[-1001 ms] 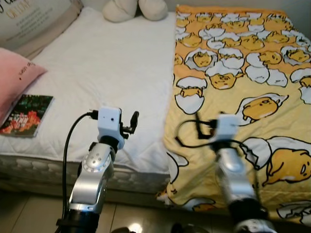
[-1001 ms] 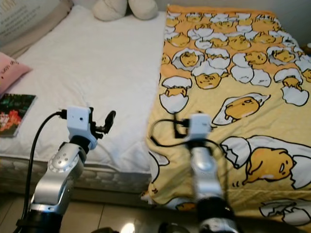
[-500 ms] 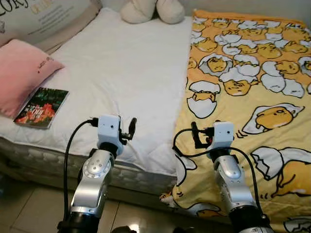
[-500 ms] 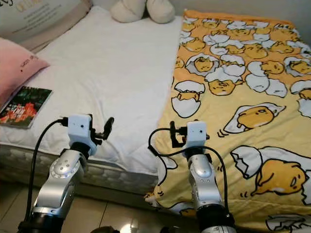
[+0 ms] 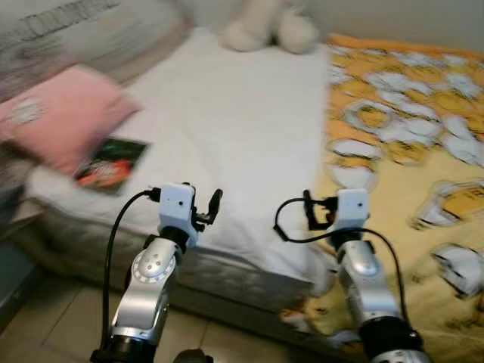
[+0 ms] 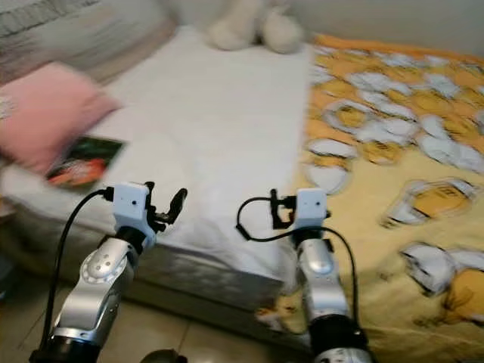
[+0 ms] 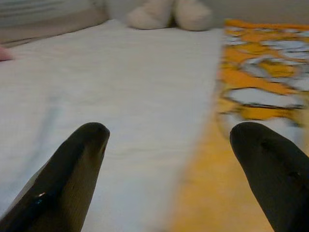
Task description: Clean up the room
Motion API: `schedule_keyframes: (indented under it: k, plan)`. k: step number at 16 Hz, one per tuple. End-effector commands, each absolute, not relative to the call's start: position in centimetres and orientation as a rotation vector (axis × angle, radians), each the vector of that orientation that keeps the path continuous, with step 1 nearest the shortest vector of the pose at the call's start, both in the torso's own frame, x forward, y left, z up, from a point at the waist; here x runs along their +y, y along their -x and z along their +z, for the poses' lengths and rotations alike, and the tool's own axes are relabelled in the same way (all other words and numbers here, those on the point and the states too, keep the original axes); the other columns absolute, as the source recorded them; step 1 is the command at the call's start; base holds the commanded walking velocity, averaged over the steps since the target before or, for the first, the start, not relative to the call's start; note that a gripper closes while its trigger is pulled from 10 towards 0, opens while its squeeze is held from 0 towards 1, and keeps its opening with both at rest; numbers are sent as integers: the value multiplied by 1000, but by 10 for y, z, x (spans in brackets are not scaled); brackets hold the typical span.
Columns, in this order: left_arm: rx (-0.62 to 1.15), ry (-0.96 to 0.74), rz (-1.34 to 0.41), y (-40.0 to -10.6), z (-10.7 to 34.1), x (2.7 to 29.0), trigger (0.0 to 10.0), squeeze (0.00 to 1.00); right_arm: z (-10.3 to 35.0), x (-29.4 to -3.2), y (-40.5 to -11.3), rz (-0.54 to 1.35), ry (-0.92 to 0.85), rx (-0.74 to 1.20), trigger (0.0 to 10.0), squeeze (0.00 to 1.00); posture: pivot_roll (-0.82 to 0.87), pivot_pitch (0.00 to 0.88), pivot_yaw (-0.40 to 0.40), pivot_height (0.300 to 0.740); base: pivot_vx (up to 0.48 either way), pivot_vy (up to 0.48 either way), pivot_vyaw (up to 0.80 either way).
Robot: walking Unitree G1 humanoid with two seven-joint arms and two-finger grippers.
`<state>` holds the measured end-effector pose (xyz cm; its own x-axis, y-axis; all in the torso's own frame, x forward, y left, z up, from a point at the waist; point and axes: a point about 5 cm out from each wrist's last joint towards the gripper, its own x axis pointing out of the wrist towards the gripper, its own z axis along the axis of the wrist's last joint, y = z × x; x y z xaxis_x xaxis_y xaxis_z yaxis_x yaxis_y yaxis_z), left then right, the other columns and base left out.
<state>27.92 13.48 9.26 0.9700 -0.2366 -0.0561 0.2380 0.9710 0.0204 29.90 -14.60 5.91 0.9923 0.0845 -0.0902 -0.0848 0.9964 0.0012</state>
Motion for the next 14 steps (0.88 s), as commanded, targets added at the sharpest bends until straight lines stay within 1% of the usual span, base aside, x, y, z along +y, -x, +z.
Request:
schedule_keyframes:
  k: [1, 5, 6, 8, 11, 14]
  plan:
    - [56, -16, -231, -281, 93, 135, 10000, 0, 58, -146, -300, 93, 6, 102, 10000, 0, -68, 0, 1, 740, 0, 480, 656]
    - [71, -35, -197, -285, 90, 135, 10000, 0, 64, -141, -310, 102, -25, 85, 10000, 0, -77, 0, 5, 740, 0, 0, 595]
    - [66, 23, -205, -284, 91, 135, 10000, 0, 67, -137, -313, 107, -40, 79, 10000, 0, -79, 0, 5, 740, 0, -379, 563]
    - [48, -4, -184, -283, 92, 136, 10000, 0, 66, -133, -312, 131, -37, 85, 10000, 0, -72, 0, 0, 740, 0, -454, 566]
    - [53, 2, -160, -284, 91, 138, 10000, 0, 57, -136, -309, 128, -46, 122, 10000, 0, -68, 0, -3, 740, 0, -454, 563]
    - [57, 2, -147, -284, 90, 139, 10000, 0, 58, -131, -311, 145, -46, 117, 10000, 0, -64, 0, -7, 740, 0, -446, 563]
